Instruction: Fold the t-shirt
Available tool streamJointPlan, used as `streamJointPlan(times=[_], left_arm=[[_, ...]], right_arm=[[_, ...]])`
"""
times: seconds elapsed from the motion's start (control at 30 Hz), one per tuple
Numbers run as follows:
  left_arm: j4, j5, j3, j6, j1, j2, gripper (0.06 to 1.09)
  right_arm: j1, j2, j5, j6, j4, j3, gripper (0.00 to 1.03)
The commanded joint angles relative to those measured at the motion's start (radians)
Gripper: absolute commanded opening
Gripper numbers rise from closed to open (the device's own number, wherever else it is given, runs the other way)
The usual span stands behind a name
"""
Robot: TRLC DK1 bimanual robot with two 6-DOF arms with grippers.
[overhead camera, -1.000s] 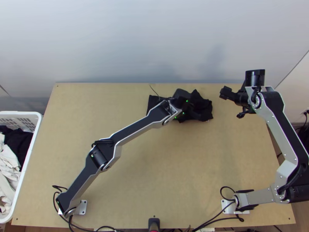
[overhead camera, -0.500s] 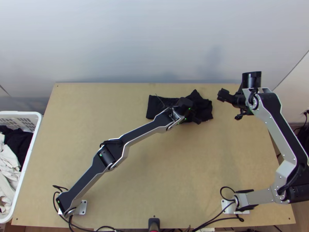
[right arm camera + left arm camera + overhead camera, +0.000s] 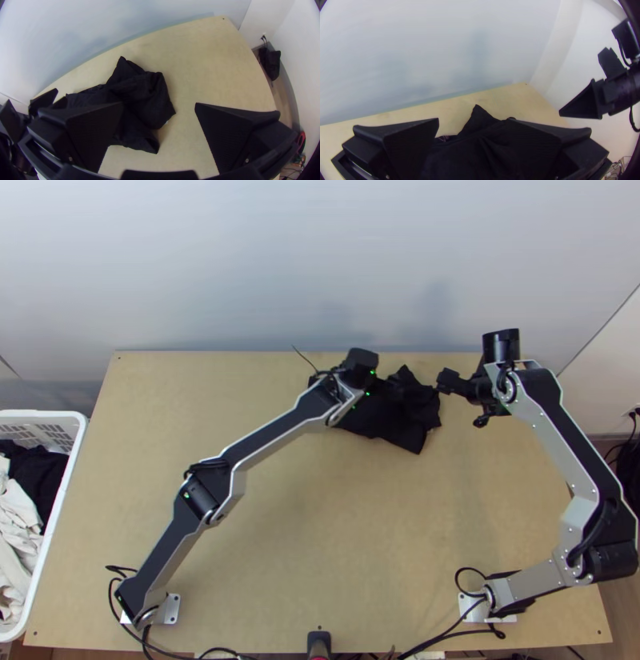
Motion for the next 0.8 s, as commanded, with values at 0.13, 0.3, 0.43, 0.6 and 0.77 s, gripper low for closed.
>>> streamJointPlan(times=[0.13, 0.3, 0.43, 0.6, 0.77], left_arm=[[-0.259, 0.017, -0.071, -0.065, 0.075, -0.168, 1.05], [-0.412, 0.015, -0.077, -0.069, 0.115, -0.223, 1.05], [-0.46, 0.015, -0.114, -0.066, 0.126, -0.28, 1.05], [-0.518, 0.015, -0.143, -0.068, 0.12, -0.318, 1.05], [-0.518, 0.012, -0.191, -0.069, 0.108, -0.349, 1.05]], right_arm=[[0.092, 0.101, -0.073, -0.031, 0.003, 0.083, 0.99], [0.146, 0.188, -0.106, -0.039, 0.002, 0.146, 0.99], [0.21, 0.221, -0.129, -0.05, 0.002, 0.166, 0.99], [0.255, 0.276, -0.13, -0.079, 0.003, 0.165, 0.99], [0.227, 0.332, -0.126, -0.1, 0.003, 0.174, 0.99]])
